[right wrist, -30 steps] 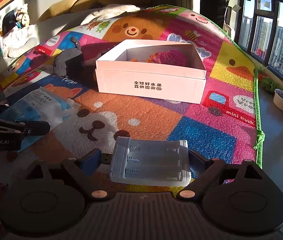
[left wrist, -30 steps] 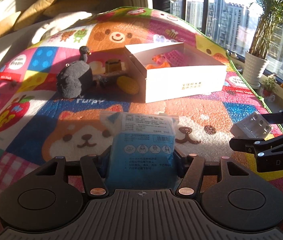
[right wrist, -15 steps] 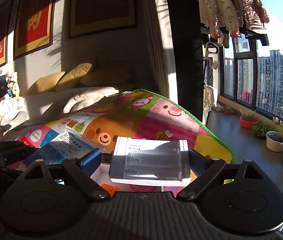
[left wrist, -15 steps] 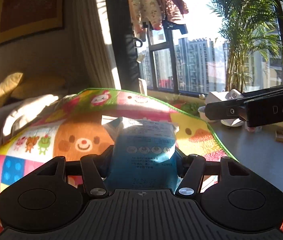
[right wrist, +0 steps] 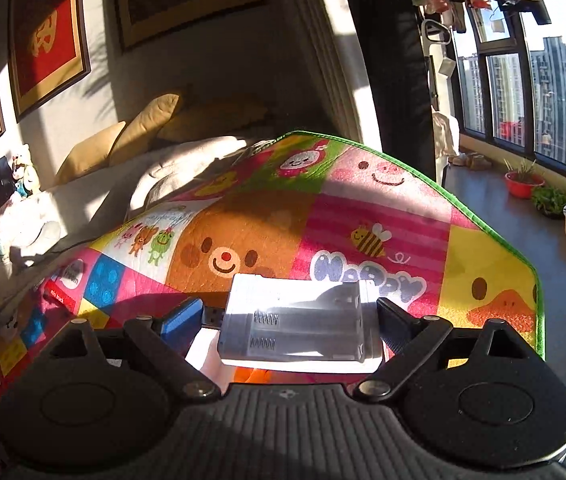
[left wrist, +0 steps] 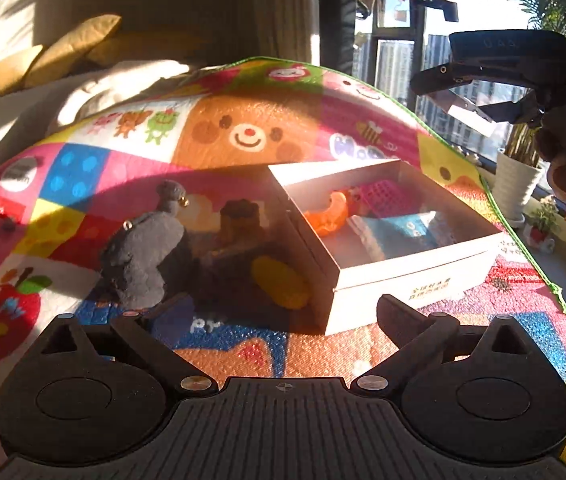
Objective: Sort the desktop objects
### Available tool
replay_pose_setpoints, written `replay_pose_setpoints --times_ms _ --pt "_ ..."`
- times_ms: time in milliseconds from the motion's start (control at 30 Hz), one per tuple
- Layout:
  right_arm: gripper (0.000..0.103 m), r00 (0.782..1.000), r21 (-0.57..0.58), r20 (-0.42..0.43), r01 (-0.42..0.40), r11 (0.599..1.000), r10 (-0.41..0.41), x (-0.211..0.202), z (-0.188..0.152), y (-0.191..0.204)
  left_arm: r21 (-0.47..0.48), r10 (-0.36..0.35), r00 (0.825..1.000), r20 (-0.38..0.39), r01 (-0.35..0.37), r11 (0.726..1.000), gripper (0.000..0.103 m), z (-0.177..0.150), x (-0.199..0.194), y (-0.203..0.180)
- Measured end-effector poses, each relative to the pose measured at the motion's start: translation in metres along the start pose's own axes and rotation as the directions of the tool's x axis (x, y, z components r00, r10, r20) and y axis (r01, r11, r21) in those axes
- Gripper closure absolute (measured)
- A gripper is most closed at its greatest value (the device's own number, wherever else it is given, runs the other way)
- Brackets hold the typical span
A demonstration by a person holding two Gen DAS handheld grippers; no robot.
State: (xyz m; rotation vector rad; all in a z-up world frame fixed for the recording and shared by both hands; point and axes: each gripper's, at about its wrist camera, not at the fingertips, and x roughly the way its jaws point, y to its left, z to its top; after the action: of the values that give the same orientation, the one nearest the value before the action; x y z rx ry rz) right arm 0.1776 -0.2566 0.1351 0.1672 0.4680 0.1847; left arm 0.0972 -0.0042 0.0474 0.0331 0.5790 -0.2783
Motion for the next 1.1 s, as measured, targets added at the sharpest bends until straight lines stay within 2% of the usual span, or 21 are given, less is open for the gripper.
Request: replay_pose_setpoints --times_ms 67,167,267,300,333,367,400,500,567,600,633,667,700,833,933,1000,1033,1067,1100 --pt "0.007 1.000 -0.016 -0.022 -0.020 1.000 0.019 0.020 0.008 0.013 -0.014 0.006 1.000 -0.013 -0.006 1.000 0.001 -0.009 -0.005 0.007" --pt "0.005 0.999 -0.048 -0.049 -0.008 0.999 0.006 0.033 0.006 0.033 -0.018 0.056 0.998 -0.013 -0.056 0.998 0.000 -0.023 -0.015 0.020" --pt "0.005 0.999 -0.141 -0.053 -0.011 0.990 0.004 0.030 -0.011 0.059 -0.062 0.124 0.992 -0.018 -0.125 0.990 0.000 -0.035 -0.020 0.040" --pt "0.009 0.999 -0.197 -0.052 -0.001 0.980 -0.010 0.029 -0.019 0.071 -0.084 0.150 0.988 -0.023 -0.151 0.985 0.000 -0.038 -0.020 0.047" --pt "0.013 0.998 -0.269 -0.054 0.009 0.963 -0.024 0.028 -0.029 0.085 -0.110 0.182 0.983 -0.030 -0.184 0.977 0.000 -0.041 -0.020 0.056" --pt "0.025 0.998 -0.343 -0.057 0.016 0.939 -0.038 0.028 -0.040 0.098 -0.130 0.208 0.977 -0.036 -0.211 0.969 0.000 -0.043 -0.020 0.063" --pt "0.037 0.997 -0.432 -0.064 0.020 0.902 -0.052 0.029 -0.054 0.115 -0.158 0.234 0.971 -0.040 -0.238 0.958 0.000 -0.045 -0.021 0.071" --pt "0.059 0.991 -0.628 -0.106 -0.003 0.778 -0.082 0.037 -0.096 0.158 -0.248 0.260 0.965 -0.045 -0.263 0.932 0.000 -0.051 -0.024 0.091" --pt "0.064 0.988 -0.709 -0.103 0.011 0.705 -0.119 0.044 -0.121 0.178 -0.314 0.242 0.969 -0.039 -0.242 0.918 0.000 -0.054 -0.027 0.103" --pt "0.062 0.987 -0.746 -0.086 0.028 0.665 -0.137 0.049 -0.134 0.187 -0.339 0.233 0.972 -0.034 -0.231 0.912 0.000 -0.056 -0.029 0.107" --pt "0.063 0.987 -0.783 -0.038 0.069 0.618 -0.158 0.053 -0.145 0.194 -0.356 0.227 0.973 -0.029 -0.223 0.908 0.000 -0.057 -0.030 0.110" --pt "0.064 0.984 -0.811 -0.025 0.082 0.579 -0.175 0.058 -0.153 0.200 -0.375 0.219 0.975 -0.019 -0.210 0.903 0.000 -0.059 -0.031 0.113" --pt "0.065 0.982 -0.829 -0.024 0.086 0.553 -0.188 0.063 -0.159 0.204 -0.388 0.214 0.977 -0.008 -0.200 0.899 0.000 -0.061 -0.033 0.113" --pt "0.066 0.972 -0.864 -0.025 0.098 0.494 -0.235 0.079 -0.170 0.213 -0.403 0.205 0.979 0.009 -0.184 0.897 0.000 -0.062 -0.034 0.114" --pt "0.068 0.960 -0.877 -0.073 0.067 0.476 -0.271 0.091 -0.174 0.214 -0.413 0.198 0.980 0.009 -0.177 0.893 0.000 -0.062 -0.033 0.115" --pt "0.069 0.961 -0.901 -0.053 0.071 0.428 -0.270 0.090 -0.180 0.215 -0.426 0.195 0.981 0.000 -0.177 0.887 0.000 -0.063 -0.032 0.117" --pt "0.069 0.960 -0.906 -0.051 0.072 0.418 -0.276 0.089 -0.181 0.215 -0.431 0.193 0.981 -0.001 -0.174 0.885 0.000 -0.063 -0.032 0.118" --pt "0.075 0.958 -0.903 -0.054 0.073 0.422 -0.280 0.087 -0.181 0.215 -0.434 0.191 0.982 0.001 -0.172 0.884 0.000 -0.063 -0.032 0.118" --pt "0.076 0.959 -0.901 -0.047 0.080 0.426 -0.278 0.085 -0.180 0.214 -0.433 0.192 0.981 0.004 -0.172 0.885 0.000 -0.064 -0.032 0.118"
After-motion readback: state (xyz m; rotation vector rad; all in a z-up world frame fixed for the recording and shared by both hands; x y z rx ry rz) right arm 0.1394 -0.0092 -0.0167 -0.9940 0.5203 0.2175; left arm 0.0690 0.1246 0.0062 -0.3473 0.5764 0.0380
